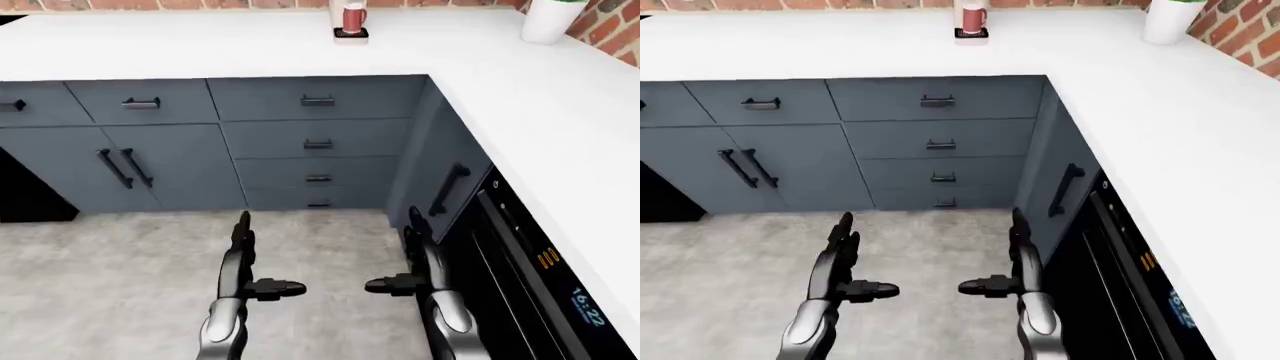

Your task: Press the button on the coffee machine to serve coffee.

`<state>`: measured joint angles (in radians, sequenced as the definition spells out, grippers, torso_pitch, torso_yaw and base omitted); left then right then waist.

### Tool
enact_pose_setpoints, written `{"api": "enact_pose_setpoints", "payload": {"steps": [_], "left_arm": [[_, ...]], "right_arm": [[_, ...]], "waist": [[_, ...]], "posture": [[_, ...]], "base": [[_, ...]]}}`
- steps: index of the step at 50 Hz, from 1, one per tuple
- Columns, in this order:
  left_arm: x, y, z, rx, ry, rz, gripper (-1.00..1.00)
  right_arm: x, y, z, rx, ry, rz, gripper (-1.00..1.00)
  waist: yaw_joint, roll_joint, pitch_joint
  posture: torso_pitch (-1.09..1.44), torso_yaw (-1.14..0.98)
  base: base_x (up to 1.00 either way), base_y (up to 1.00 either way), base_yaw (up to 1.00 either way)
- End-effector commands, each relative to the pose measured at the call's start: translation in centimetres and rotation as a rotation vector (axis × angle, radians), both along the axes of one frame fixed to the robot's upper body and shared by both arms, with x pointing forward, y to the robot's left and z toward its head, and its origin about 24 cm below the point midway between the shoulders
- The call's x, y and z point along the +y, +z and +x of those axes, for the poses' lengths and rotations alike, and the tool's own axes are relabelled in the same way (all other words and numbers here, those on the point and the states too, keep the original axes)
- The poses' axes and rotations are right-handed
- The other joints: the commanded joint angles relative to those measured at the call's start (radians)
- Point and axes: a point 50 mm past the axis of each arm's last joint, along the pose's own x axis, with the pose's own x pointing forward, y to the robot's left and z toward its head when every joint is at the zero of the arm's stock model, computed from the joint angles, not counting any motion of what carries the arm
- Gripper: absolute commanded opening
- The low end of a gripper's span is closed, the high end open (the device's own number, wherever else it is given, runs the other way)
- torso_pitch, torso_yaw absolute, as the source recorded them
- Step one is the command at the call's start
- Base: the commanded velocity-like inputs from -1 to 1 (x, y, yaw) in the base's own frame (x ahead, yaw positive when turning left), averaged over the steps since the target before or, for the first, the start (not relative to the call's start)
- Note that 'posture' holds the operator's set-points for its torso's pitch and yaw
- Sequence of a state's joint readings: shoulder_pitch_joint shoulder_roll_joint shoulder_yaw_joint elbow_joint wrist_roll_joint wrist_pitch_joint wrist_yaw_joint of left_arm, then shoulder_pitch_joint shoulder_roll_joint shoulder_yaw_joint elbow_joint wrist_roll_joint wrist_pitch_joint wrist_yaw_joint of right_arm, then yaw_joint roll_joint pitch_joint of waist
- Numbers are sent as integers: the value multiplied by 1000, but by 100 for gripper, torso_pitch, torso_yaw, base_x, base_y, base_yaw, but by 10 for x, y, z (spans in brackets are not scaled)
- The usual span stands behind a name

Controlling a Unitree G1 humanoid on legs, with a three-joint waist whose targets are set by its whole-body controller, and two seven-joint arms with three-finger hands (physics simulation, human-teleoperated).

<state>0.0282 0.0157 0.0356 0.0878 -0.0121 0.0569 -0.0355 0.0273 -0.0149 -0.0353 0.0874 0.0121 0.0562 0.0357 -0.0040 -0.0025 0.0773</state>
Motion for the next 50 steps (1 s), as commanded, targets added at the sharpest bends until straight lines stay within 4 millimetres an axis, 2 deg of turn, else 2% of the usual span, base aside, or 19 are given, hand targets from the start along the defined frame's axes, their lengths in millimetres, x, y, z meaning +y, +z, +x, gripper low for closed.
{"api": "enact_pose_setpoints", "payload": {"steps": [1,3,4,5,7,8,21,22,24,32,37,39,45,46,50], "left_arm": [[0,34,11,-172,7,-15,100],[0,35,10,-175,8,-20,100],[0,35,11,-173,7,-21,100],[0,36,10,-168,8,-43,100],[0,35,10,-167,8,-45,100],[0,36,10,-168,8,-44,100],[-1,36,14,-165,18,-41,100],[-1,37,16,-159,23,-47,100],[-1,43,19,-160,27,-57,100],[-6,100,46,-205,5,-61,100],[-4,143,63,-246,-30,-81,100],[-6,161,69,-256,-39,-77,100],[-7,215,87,-307,-52,-55,100],[-6,218,86,-314,-54,-50,100],[2,238,87,-333,-31,-78,100]], "right_arm": [[0,30,9,-169,13,-19,100],[0,30,9,-172,11,-20,100],[-1,30,9,-173,10,-21,100],[-2,28,9,-171,5,-37,100],[-3,27,10,-170,4,-38,100],[-3,28,9,-170,3,-38,100],[-5,30,12,-168,-8,-44,100],[-5,33,15,-164,-6,-31,100],[-3,50,17,-178,4,-4,100],[-14,96,34,-211,-11,-16,100],[-25,153,46,-269,-42,-48,100],[-27,166,47,-284,-57,-110,100],[-26,199,51,-296,-52,-113,100],[-24,200,52,-294,-39,-118,100],[-25,233,49,-345,-54,-116,100]], "waist": [[-2,-8,-1],[6,-1,-62],[6,-1,-52],[6,-7,-17],[6,-8,-69],[7,-8,-75],[7,-5,-88],[8,-5,-89],[8,-5,-94],[9,-7,-94],[10,-8,-95],[11,-8,-90],[12,-12,-82],[12,-13,-81],[9,-9,-75]], "posture": [[0,0],[0,0],[0,0],[0,0],[0,0],[0,0],[0,0],[0,0],[0,0],[0,0],[0,0],[0,0],[0,0],[0,0],[0,0]], "base": [[0,0,0],[0,0,0],[0,0,0],[0,0,0],[0,0,0],[0,0,0],[0,0,0],[0,0,0],[0,0,0],[0,0,0],[0,0,0],[0,0,0],[0,0,0],[0,0,0],[0,0,0]]}}
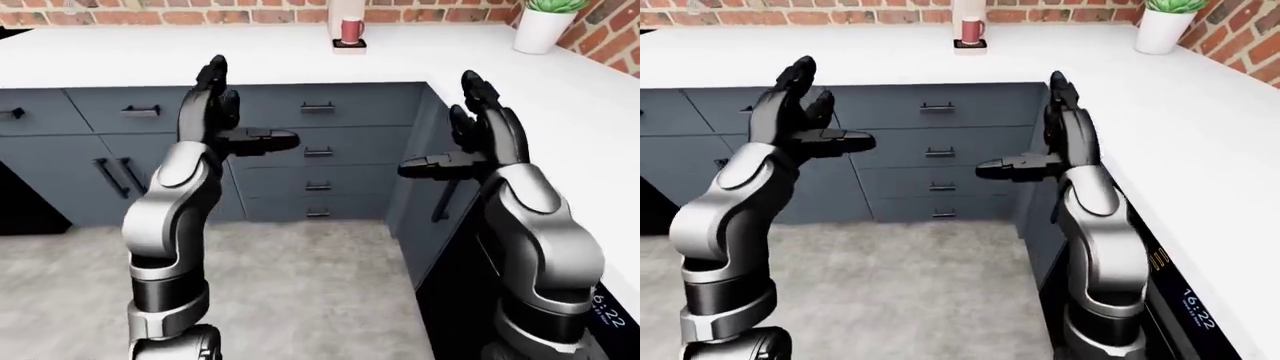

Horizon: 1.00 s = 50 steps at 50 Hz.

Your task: Press the button on the coffee machine to serve coffee.

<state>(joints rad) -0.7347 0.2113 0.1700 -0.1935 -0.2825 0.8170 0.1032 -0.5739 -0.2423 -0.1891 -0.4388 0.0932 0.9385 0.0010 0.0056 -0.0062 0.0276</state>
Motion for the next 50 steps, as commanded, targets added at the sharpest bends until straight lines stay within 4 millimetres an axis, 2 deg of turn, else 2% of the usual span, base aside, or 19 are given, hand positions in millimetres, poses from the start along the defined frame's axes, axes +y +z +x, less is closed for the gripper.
{"api": "enact_pose_setpoints", "payload": {"steps": [1,5,8,13,17,26,27,30,36,37,38,41,44,45,46,47,49,50], "left_arm": [[4,17,-2,-56,14,-9,100],[6,22,-7,-75,10,1,100],[13,38,-12,-98,29,-15,100],[17,60,-25,-134,50,-16,100],[17,69,-31,-148,48,-25,100],[18,75,-34,-163,46,-49,100],[18,76,-35,-167,51,-41,100],[16,75,-35,-158,33,-63,100],[16,77,-37,-166,38,-51,100],[15,77,-37,-166,37,-49,100],[15,77,-37,-166,37,-49,100],[15,77,-37,-166,36,-49,100],[15,78,-38,-169,35,-50,100],[15,78,-38,-169,34,-50,100],[15,78,-38,-170,34,-50,100],[15,78,-39,-167,34,-50,100],[15,78,-38,-164,35,-52,100],[15,78,-38,-164,35,-52,100]], "right_arm": [[-3,30,-7,-104,-16,-12,100],[-4,45,-17,-137,-23,-32,100],[-12,56,-26,-161,-46,-18,100],[-12,69,-35,-189,-46,-10,100],[-12,75,-41,-204,-38,-3,100],[-8,82,-46,-228,-17,-12,100],[-7,83,-46,-229,-15,-16,100],[-7,81,-45,-232,-16,-22,100],[-6,80,-45,-231,-6,-24,100],[-7,80,-45,-231,-8,-22,100],[-7,81,-45,-231,-10,-22,100],[-8,81,-46,-233,-11,-20,100],[-7,82,-46,-234,-10,-21,100],[-7,82,-46,-233,-11,-20,100],[-7,82,-46,-233,-10,-21,100],[-7,81,-46,-233,-11,-23,100],[-6,81,-46,-231,-10,-24,100],[-6,81,-46,-231,-9,-24,100]], "waist": [[0,-4,-23],[3,-1,-16],[4,-3,-15],[2,-6,-7],[2,-3,-1],[3,1,1],[2,4,-23],[-1,6,-6],[-2,-4,1],[-2,-3,9],[-3,2,17],[-3,20,18],[-8,76,13],[-1,48,13],[-8,61,13],[-6,64,13],[-3,53,0],[-1,45,0]], "posture": [[0,0],[0,0],[0,0],[0,0],[0,0],[0,0],[0,0],[0,0],[0,0],[0,0],[0,0],[0,0],[0,0],[0,0],[0,0],[0,0],[0,0],[0,0]], "base": [[0,0,0],[0,0,0],[0,0,0],[0,0,0],[0,0,0],[0,0,0],[5,0,0],[9,0,0],[15,0,0],[30,0,0],[30,0,0],[31,0,0],[30,0,0],[30,0,0],[30,0,0],[30,0,0],[30,0,0],[30,0,0]]}}
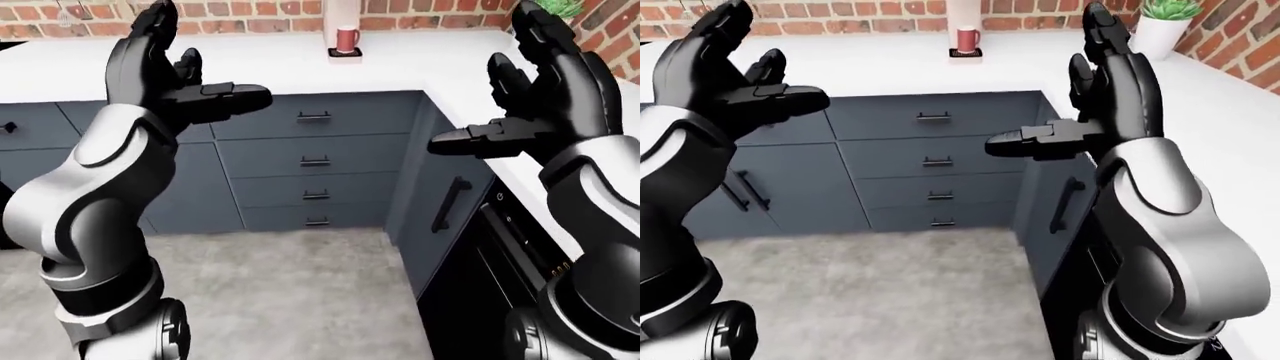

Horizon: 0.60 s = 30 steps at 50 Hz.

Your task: Press the button on the coffee machine to serve coffee.

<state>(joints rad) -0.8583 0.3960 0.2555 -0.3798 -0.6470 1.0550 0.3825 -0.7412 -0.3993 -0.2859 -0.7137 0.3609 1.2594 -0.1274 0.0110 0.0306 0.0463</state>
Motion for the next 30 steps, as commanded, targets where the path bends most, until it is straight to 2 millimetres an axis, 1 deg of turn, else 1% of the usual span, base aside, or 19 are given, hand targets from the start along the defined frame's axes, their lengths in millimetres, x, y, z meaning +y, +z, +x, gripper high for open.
{"api": "enact_pose_setpoints", "payload": {"steps": [1,3,4,5,6,7,9,12,15,16,18,19,20,21,22,23,25,28,30], "left_arm": [[-5,15,-6,-86,-24,-1,100],[-4,15,-6,-86,-24,-1,100],[-4,15,-6,-86,-24,-2,100],[-4,15,-6,-83,-24,-2,100],[-4,15,-6,-82,-26,-3,100],[-5,14,-6,-82,-27,-2,100],[-6,15,-6,-82,-29,0,100],[-6,14,-6,-82,-28,0,100],[-6,15,-7,-83,-28,-1,100],[-6,15,-7,-83,-28,0,100],[-6,16,-8,-84,-29,-1,100],[-6,16,-8,-85,-29,-1,100],[-6,16,-8,-85,-29,-1,100],[-6,16,-8,-86,-29,-1,100],[-6,16,-7,-86,-29,-1,100],[-6,16,-6,-85,-28,-1,100],[-5,16,-7,-86,-27,-1,100],[-6,16,-7,-86,-28,0,100],[-6,15,-7,-85,-28,1,100]], "right_arm": [[-4,13,-6,-85,-28,1,100],[-3,12,-5,-83,-23,0,100],[-2,13,-5,-82,-22,-1,100],[-2,12,-5,-81,-21,-1,100],[-2,12,-5,-81,-20,-2,100],[-2,12,-5,-80,-20,-3,100],[-2,12,-5,-79,-20,-1,100],[-3,11,-4,-78,-20,0,100],[-4,10,-4,-78,-20,2,100],[-4,11,-4,-77,-20,2,100],[-3,11,-4,-77,-19,3,100],[-3,11,-4,-77,-19,3,100],[-3,11,-4,-78,-19,3,100],[-3,11,-4,-78,-19,2,100],[-3,11,-4,-77,-19,2,100],[-3,11,-3,-76,-19,1,100],[-2,9,-3,-74,-16,0,100],[-2,9,-3,-73,-15,-2,100],[-2,9,-2,-73,-15,-2,100]], "waist": [[-3,-2,-16],[4,-22,-11],[8,-37,-11],[12,-59,-16],[14,-91,-24],[7,-78,-23],[8,-93,-3],[-4,-72,-12],[-10,-47,-1],[-12,-37,-1],[-20,-6,-5],[-23,18,-11],[-25,53,-28],[-17,31,-22],[-17,39,-13],[-14,40,-10],[-6,24,-20],[-1,2,-15],[4,-20,-11]], "posture": [[0,0],[0,0],[0,0],[0,0],[0,0],[0,0],[0,0],[0,0],[0,0],[0,0],[0,0],[0,0],[0,0],[0,0],[0,0],[0,0],[0,0],[0,0],[0,0]], "base": [[30,0,0],[30,0,0],[30,0,0],[32,0,0],[30,0,0],[30,0,0],[30,0,0],[31,0,0],[30,0,0],[30,0,0],[31,0,0],[30,0,0],[31,0,0],[30,0,0],[30,0,0],[31,0,0],[31,0,0],[30,0,0],[30,0,0]]}}
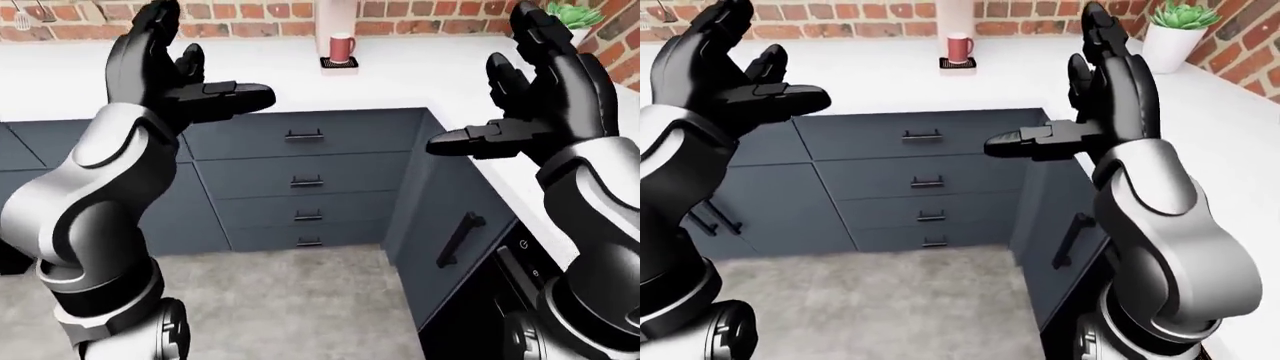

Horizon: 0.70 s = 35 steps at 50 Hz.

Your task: Press the button on the coffee machine to serve coffee.

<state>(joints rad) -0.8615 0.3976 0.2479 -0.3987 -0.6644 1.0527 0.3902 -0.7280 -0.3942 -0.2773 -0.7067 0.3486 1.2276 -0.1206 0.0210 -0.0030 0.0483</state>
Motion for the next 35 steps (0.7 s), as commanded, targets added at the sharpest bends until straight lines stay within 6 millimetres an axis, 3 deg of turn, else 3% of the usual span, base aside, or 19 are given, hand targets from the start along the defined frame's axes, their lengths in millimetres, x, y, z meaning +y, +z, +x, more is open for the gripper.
{"api": "enact_pose_setpoints", "payload": {"steps": [1,3,4,5,6,7,9,14,16,18,19,20,21,24,28,30,32,33,35], "left_arm": [[-2,12,-4,-66,-12,-4,100],[-2,12,-4,-67,-12,-4,100],[-2,11,-3,-64,-14,-5,100],[-2,11,-3,-63,-13,-6,100],[-2,12,-4,-63,-13,-5,100],[-2,12,-4,-64,-13,-5,100],[-2,12,-4,-65,-12,-6,100],[-2,11,-3,-65,-12,-4,100],[-1,11,-3,-66,-10,-4,100],[-2,12,-4,-65,-11,-4,100],[-2,12,-4,-65,-11,-3,100],[-1,12,-3,-66,-9,-3,100],[-1,11,-3,-65,-9,-3,100],[-2,11,-3,-65,-10,-3,100],[-1,12,-4,-66,-9,-5,100],[-1,12,-4,-67,-11,-5,100],[-2,11,-4,-66,-11,-4,100],[-2,11,-3,-66,-12,-4,100],[-2,10,-3,-65,-12,-3,100]], "right_arm": [[-2,11,-4,-64,-18,-1,100],[-3,10,-3,-64,-18,-2,100],[-2,10,-4,-64,-17,-2,100],[-2,10,-4,-64,-17,-2,100],[-3,10,-4,-65,-17,-2,100],[-3,11,-4,-64,-18,-2,100],[-2,11,-4,-64,-16,-3,100],[-1,12,-5,-65,-12,-1,100],[-1,12,-5,-65,-12,-1,100],[-1,12,-5,-65,-13,-1,100],[-1,12,-5,-64,-12,-1,100],[-1,12,-5,-64,-12,-2,100],[-1,12,-5,-64,-12,-1,100],[-1,13,-5,-65,-12,1,100],[-1,12,-5,-64,-12,0,100],[-1,12,-5,-64,-11,0,100],[-1,12,-5,-64,-11,0,100],[-1,12,-5,-64,-11,0,100],[-1,11,-5,-63,-11,1,100]], "waist": [[-2,0,-15],[4,-40,-20],[5,-76,-35],[-5,-45,-25],[0,-63,-17],[-5,-63,-16],[-12,-48,-23],[-24,-3,-9],[-30,30,-14],[-33,91,-38],[-24,55,-22],[-30,76,-15],[-23,73,-15],[-14,53,-25],[-4,15,-15],[2,-15,-19],[5,-72,-38],[-4,-43,-27],[-4,-63,-14]], "posture": [[0,0],[0,0],[0,0],[0,0],[0,0],[0,0],[0,0],[0,0],[0,0],[0,0],[0,0],[0,0],[0,0],[0,0],[0,0],[0,0],[0,0],[0,0],[0,0]], "base": [[31,0,0],[31,0,0],[31,0,0],[31,0,0],[30,0,0],[30,0,0],[30,0,0],[31,0,0],[30,0,0],[30,0,0],[30,0,0],[30,0,0],[30,0,0],[30,0,0],[31,0,0],[31,0,0],[30,0,0],[31,0,0],[30,0,0]]}}
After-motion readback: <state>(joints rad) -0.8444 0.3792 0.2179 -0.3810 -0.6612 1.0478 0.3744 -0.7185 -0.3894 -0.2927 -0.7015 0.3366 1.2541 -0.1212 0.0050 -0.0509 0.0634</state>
